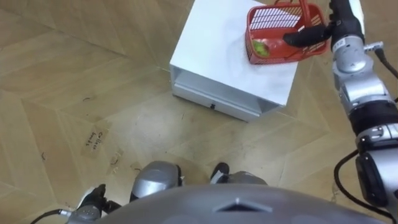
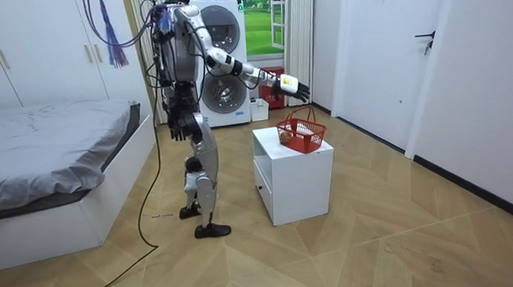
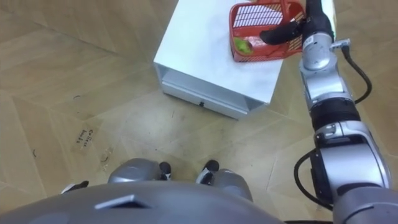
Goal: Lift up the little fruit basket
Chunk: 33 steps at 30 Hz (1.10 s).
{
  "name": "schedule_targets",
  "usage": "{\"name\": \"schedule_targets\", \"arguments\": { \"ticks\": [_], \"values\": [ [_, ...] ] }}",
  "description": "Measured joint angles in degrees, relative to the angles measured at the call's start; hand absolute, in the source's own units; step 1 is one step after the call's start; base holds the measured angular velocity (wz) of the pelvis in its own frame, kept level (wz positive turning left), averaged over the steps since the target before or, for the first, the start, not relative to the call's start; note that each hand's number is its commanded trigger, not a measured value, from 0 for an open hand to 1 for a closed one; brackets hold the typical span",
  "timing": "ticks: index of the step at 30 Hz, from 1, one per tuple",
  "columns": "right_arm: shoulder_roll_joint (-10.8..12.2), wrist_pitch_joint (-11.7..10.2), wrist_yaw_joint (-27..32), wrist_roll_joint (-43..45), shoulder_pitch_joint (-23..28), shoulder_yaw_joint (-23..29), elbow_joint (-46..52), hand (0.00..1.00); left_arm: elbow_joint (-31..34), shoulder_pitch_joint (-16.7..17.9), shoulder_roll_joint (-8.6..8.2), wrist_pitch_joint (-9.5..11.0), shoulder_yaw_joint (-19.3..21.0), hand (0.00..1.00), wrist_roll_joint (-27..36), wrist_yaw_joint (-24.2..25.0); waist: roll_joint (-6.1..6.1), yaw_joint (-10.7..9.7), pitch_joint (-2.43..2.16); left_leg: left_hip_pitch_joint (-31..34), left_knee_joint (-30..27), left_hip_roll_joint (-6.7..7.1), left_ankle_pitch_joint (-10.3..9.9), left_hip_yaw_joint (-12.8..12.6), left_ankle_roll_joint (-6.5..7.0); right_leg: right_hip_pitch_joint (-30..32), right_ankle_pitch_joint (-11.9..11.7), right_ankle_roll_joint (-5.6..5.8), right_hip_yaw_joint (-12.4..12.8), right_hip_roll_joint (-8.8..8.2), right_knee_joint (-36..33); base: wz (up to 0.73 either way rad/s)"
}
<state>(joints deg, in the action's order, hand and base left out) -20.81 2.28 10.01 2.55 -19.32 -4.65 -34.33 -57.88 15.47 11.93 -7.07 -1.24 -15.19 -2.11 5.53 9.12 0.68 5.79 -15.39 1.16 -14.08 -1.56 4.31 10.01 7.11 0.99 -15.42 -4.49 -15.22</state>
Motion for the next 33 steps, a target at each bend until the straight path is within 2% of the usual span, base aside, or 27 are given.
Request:
{"name": "schedule_targets", "arguments": {
  "ticks": [4,6,9,12,14,16,20,23,24,25,27,32,33],
  "values": [
    [0.0,-1.1,0.2,-0.3,5.9,1.4,8.3,0.0,0.6,0.3,-0.04,0.1,2.0,0.0,0.0,-1.1,0.89,-1.7,-0.48,-2.2,0.2,-0.37,0.0,-0.4,-0.01,-2.8,-0.1,0.14,1.6,0.77,2.0,-0.06],
    [0.0,-1.1,0.2,-0.3,7.1,1.6,10.3,0.0,0.5,0.3,-0.09,0.2,2.3,0.0,0.0,-1.8,1.02,-2.6,-0.55,-3.7,1.1,-0.54,0.0,-1.5,-0.01,-3.8,-0.1,0.16,2.6,1.1,2.8,-0.22],
    [0.0,-1.7,1.0,-0.6,7.8,2.7,10.6,0.0,0.6,-0.4,-0.45,0.3,3.3,0.0,0.1,-2.8,0.87,-4.4,-0.53,-5.5,2.3,-0.6,0.0,-1.6,-0.02,-5.5,-0.2,0.34,2.8,1.37,3.8,-0.09],
    [0.0,-2.3,2.0,-3.6,10.8,4.6,10.9,0.0,0.5,-1.3,-0.71,1.2,3.6,0.0,1.3,-4.3,0.67,-5.0,-0.6,-7.3,3.2,-0.63,0.0,-1.7,-0.03,-7.2,-0.2,0.42,2.9,1.55,4.7,0.0],
    [0.4,-2.2,2.1,-5.9,12.6,7.0,11.6,0.0,1.0,-1.4,-1.67,1.2,5.7,0.0,1.0,-5.2,0.4,-5.8,-0.71,-7.8,3.8,-0.63,0.0,-1.8,-0.03,-7.6,-0.3,0.49,3.0,1.6,4.8,-0.02],
    [0.4,-2.2,3.1,-11.8,14.0,10.3,13.2,0.0,3.1,-0.8,-2.06,1.1,7.5,0.0,0.9,-6.1,0.2,-5.9,-0.67,-8.4,4.1,-0.63,0.0,-2.6,-0.03,-7.6,-0.3,0.54,4.0,1.73,4.8,-0.19],
    [0.4,-2.2,5.2,-14.8,16.6,15.7,15.0,0.0,5.0,-0.5,-2.27,1.2,10.1,0.0,1.1,-7.7,0.07,-7.5,-0.76,-8.9,4.2,-0.64,0.0,-3.2,-0.03,-7.9,-0.2,0.64,4.3,1.79,4.8,-0.03],
    [0.5,-2.2,6.2,-17.0,19.1,19.2,14.7,0.0,5.1,-0.4,-2.51,1.2,12.5,0.0,2.1,-7.8,-0.05,-7.7,-0.76,-9.5,4.2,-0.76,0.0,-4.4,-0.03,-7.9,-0.2,0.65,5.9,2.04,4.7,-0.25],
    [0.5,-2.2,6.3,-18.3,20.0,20.6,14.1,0.0,5.1,0.0,-2.49,1.2,13.4,0.0,2.0,-7.8,-0.33,-8.0,-0.82,-9.4,4.2,-0.78,0.0,-4.4,-0.03,-8.0,-0.3,0.65,6.0,2.11,4.7,-0.09],
    [0.5,-2.2,6.3,-19.6,20.6,22.1,13.3,0.0,5.1,0.6,-2.51,1.2,14.0,0.0,2.0,-7.8,-0.71,-9.0,-1.08,-9.5,4.4,-0.8,0.0,-4.3,-0.03,-8.1,-0.2,0.65,5.8,2.11,4.7,-0.03],
    [0.5,-2.2,6.6,-21.7,20.7,24.5,10.3,0.0,5.0,1.1,-2.47,1.1,14.6,0.0,2.0,-8.1,-0.99,-10.5,-1.22,-9.9,4.8,-0.86,0.0,-4.4,-0.03,-8.1,-0.2,0.65,5.9,2.23,4.7,-0.03],
    [0.5,-1.4,6.0,-23.1,22.4,27.0,-1.4,0.0,4.9,1.7,-2.44,1.1,16.0,0.0,1.8,-8.5,-1.11,-11.5,-1.26,-11.6,6.0,-1.36,-0.1,-4.2,-0.26,-9.4,-0.2,0.54,5.9,2.82,4.9,0.02],
    [0.5,-1.2,5.2,-23.2,22.3,27.3,-5.9,0.0,4.7,1.7,-2.49,1.1,16.0,0.0,1.7,-8.5,-1.28,-11.9,-1.12,-11.6,6.0,-1.44,-0.3,-4.0,-0.48,-9.4,-0.2,0.51,5.9,2.91,4.8,0.05]
  ]
}}
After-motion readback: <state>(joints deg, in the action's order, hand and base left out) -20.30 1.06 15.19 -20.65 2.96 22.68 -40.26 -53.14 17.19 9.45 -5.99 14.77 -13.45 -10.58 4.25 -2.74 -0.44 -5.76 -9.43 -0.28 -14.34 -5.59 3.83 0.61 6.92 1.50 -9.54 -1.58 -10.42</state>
